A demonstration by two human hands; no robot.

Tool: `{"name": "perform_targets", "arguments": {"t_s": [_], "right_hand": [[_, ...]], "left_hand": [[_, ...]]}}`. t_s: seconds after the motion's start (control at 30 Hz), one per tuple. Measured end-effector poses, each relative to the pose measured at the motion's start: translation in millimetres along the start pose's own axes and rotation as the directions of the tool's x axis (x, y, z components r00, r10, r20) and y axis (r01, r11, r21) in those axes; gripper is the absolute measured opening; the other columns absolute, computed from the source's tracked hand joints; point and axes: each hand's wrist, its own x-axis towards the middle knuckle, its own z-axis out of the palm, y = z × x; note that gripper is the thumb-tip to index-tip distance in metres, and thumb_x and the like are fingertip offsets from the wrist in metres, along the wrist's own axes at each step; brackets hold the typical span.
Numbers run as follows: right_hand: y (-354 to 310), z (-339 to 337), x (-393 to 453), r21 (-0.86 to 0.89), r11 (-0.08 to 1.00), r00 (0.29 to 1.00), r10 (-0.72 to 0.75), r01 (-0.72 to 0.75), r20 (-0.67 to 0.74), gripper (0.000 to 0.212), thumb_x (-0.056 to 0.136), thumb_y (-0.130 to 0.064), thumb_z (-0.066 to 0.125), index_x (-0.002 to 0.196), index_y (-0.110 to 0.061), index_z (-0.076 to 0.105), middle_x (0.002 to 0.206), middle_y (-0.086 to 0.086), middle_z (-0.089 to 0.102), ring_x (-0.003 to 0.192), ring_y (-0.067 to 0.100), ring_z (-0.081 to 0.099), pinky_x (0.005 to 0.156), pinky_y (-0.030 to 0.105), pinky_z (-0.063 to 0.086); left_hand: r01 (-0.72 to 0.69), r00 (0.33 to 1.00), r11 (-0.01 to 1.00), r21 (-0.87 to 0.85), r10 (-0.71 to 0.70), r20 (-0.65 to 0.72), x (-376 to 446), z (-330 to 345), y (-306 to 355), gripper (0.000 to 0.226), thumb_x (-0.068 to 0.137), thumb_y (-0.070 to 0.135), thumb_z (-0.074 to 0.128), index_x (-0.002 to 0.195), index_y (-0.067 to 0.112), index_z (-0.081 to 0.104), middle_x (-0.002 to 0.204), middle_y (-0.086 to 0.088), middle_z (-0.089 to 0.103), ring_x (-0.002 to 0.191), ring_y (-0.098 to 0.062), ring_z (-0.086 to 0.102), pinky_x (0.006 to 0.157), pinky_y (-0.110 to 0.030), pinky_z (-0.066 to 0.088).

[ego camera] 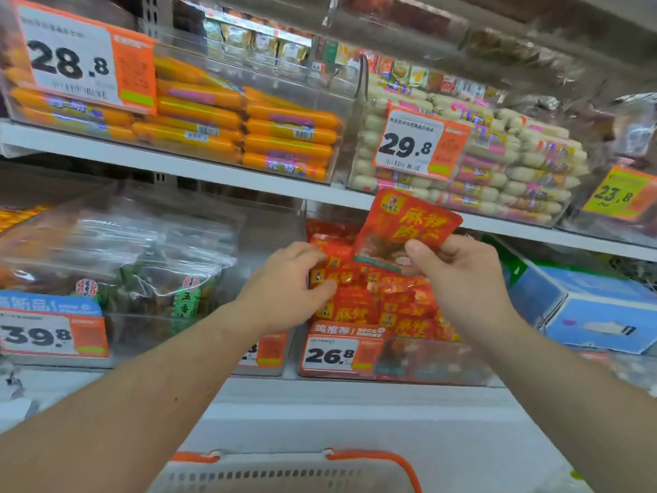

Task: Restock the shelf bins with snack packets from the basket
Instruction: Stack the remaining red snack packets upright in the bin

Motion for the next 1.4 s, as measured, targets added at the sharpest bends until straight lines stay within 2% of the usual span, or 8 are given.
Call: {"name": "perform_targets", "arguments": {"t_s": [0.13,0.33,0.53,0.83,1.03,1.2,1.27,1.4], "right_hand": [[22.3,8.6,19.7,-0.205,0.978,0.999,-0.048,0.042,-0.024,0.051,0.094,-0.029,0.063,0.045,-0.04,0.057,0.042,-0.019,0.049,0.052,0.0,0.051,0.054,0.026,0.033],[39.8,-1.5,24.5,-0.111,0.994,0.993,-0.001,-0.013,-0.117,0.057,0.096,-0.025,0.061,0.041,-0.039,0.058,0.039,-0.021,0.048,0.043,-0.003,0.046,0.052,0.019,0.033],[54.4,-7.0,25.9,-0.055,0.996,0.99,0.058,-0.065,-0.125,0.034,0.095,-0.03,0.062,0.065,-0.019,0.072,0.066,-0.01,0.071,0.068,-0.004,0.063,0.072,0.029,0.048],[62.5,-4.6,20.7,0.009,0.986,0.978,0.166,-0.167,-0.125,0.032,0.096,-0.029,0.06,0.072,-0.013,0.074,0.071,-0.003,0.073,0.074,0.009,0.065,0.064,0.026,0.044],[59.7,-9.4,25.8,-0.054,0.992,0.993,0.109,-0.111,-0.042,0.035,0.096,-0.03,0.06,0.064,-0.02,0.072,0.07,-0.007,0.07,0.066,-0.002,0.061,0.066,0.023,0.043],[61.5,-2.8,40.8,-0.153,0.988,0.999,-0.002,0.009,0.046,0.043,0.095,-0.027,0.061,0.058,-0.005,0.058,0.044,-0.007,0.042,0.046,0.005,0.039,0.053,0.029,0.028],[61.3,3.4,47.4,-0.205,0.978,0.997,-0.015,0.031,0.08,0.048,0.095,-0.028,0.061,0.054,-0.006,0.047,0.043,-0.008,0.032,0.045,0.006,0.036,0.051,0.026,0.026],[59.5,19.3,59.4,-0.257,0.965,0.99,-0.013,0.05,0.143,0.053,0.096,-0.032,0.059,0.046,-0.024,0.045,0.04,-0.009,0.033,0.045,0.007,0.034,0.053,0.03,0.031]], "left_hand": [[0.061,0.992,0.989,0.135,-0.046,-0.114,33.1,7.4,6.7,0.041,0.089,0.054,0.051,0.12,0.032,0.065,0.131,0.01,0.053,0.126,-0.024,0.039,0.101,-0.038,0.032],[0.09,0.992,0.918,0.387,-0.119,0.051,80.5,0.0,27.1,0.013,0.09,0.047,0.06,0.094,0.039,0.07,0.112,0.013,0.067,0.113,-0.02,0.052,0.095,-0.041,0.028],[-0.008,0.997,0.862,0.507,-0.032,0.07,84.0,-9.6,28.6,0.009,0.084,0.046,0.071,0.084,0.037,0.069,0.095,0.014,0.068,0.095,-0.01,0.059,0.079,-0.03,0.037],[-0.15,0.884,0.857,0.493,-0.107,0.456,97.5,-26.6,21.4,0.022,0.087,0.018,0.068,0.067,0.024,0.062,0.073,0.011,0.063,0.079,-0.013,0.061,0.072,-0.027,0.048],[-0.047,0.903,0.893,0.447,-0.153,0.401,94.6,-24.7,18.3,0.003,0.087,0.022,0.07,0.089,0.022,0.072,0.095,0.005,0.071,0.093,-0.016,0.065,0.08,-0.031,0.052],[0.132,0.956,0.959,0.251,-0.19,0.222,70.5,-14.7,11.0,0.048,0.097,0.045,0.048,0.144,0.037,0.043,0.15,0.006,0.044,0.139,-0.022,0.034,0.112,-0.04,0.033],[0.126,0.936,0.949,0.29,-0.21,0.281,61.8,-4.6,10.9,0.044,0.102,0.044,0.033,0.146,0.042,0.038,0.158,0.014,0.026,0.146,-0.019,0.014,0.118,-0.048,0.016],[0.159,0.958,0.957,0.244,-0.209,0.195,53.6,3.8,5.1,0.041,0.102,0.037,0.032,0.141,0.043,0.045,0.156,0.016,0.028,0.143,-0.017,0.023,0.116,-0.046,0.018]]}}
